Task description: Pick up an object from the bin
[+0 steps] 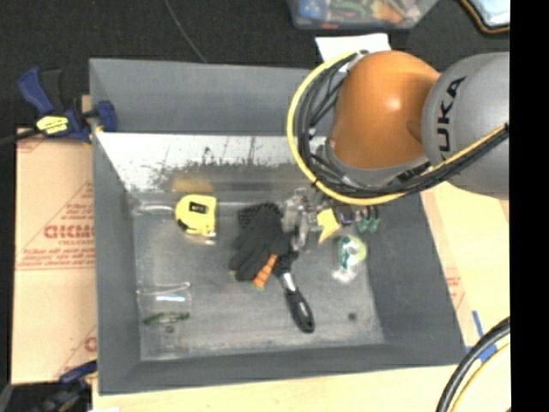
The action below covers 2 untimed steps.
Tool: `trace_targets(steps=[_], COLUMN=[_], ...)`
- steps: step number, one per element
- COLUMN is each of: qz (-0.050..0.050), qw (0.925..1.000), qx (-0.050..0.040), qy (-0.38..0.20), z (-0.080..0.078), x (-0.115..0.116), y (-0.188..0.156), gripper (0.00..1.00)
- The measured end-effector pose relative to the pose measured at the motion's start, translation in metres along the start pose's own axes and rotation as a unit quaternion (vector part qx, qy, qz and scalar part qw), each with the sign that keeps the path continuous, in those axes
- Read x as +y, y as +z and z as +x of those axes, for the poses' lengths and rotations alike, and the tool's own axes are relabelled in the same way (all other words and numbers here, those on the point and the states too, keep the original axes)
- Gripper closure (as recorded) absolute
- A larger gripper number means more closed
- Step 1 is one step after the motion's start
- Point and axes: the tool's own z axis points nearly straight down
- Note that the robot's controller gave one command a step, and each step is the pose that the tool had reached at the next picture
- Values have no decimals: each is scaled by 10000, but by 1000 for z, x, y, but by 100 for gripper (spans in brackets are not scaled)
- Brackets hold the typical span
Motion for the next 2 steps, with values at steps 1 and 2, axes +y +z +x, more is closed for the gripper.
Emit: trace_targets(steps=[1,2], qz=[10,-2], qw=[10000,9998], qx=[27,-10], qy=[10,-197], z=[13,14], x=[-27,42], y=[8,2], gripper=[100,100])
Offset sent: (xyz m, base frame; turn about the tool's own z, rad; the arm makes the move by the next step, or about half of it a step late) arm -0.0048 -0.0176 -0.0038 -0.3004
